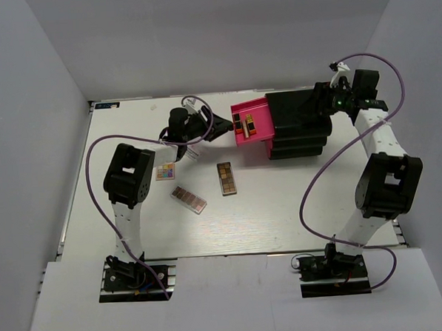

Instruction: Organize the makeup

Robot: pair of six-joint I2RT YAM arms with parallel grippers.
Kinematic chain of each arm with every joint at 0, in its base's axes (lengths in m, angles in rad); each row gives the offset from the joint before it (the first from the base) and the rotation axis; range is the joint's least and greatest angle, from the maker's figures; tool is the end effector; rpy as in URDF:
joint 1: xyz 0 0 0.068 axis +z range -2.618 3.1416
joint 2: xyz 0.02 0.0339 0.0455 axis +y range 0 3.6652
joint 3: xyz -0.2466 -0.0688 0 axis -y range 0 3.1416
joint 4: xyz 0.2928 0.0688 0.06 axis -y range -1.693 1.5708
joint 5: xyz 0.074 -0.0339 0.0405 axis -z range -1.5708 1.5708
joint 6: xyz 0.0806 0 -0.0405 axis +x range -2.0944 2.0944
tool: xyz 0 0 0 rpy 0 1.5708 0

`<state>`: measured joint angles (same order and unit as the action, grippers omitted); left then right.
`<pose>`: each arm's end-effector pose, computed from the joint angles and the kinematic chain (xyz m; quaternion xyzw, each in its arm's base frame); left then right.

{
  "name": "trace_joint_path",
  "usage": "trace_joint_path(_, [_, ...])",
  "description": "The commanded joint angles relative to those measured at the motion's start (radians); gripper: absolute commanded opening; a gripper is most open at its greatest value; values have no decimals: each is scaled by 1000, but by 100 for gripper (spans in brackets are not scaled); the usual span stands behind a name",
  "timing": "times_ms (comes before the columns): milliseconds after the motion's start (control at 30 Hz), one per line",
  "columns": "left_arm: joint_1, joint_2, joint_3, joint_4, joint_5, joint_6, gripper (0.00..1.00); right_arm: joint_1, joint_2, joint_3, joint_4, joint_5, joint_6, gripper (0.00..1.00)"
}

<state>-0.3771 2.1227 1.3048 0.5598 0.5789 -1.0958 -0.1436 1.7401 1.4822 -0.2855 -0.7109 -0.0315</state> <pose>0.4766 -0.2362 0.1147 -0.1040 0.7720 -0.5603 0.2814 0.4782 -0.0160 0.2701 -0.1250 0.8248 0.2617 0.4854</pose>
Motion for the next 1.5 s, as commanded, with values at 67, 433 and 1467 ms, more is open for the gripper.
trace_joint_path(67, [-13,-49,5,46,30,-12,61,-5,-169,-39,65,295,-24,79])
trace_joint_path(433, [-13,-47,8,52,33,-21,61,-50,-25,24,-17,351,-41,82])
trace_joint_path(1467, [-91,144,269,45,124,-45,57,-70,194,142,-198,-68,-56,61])
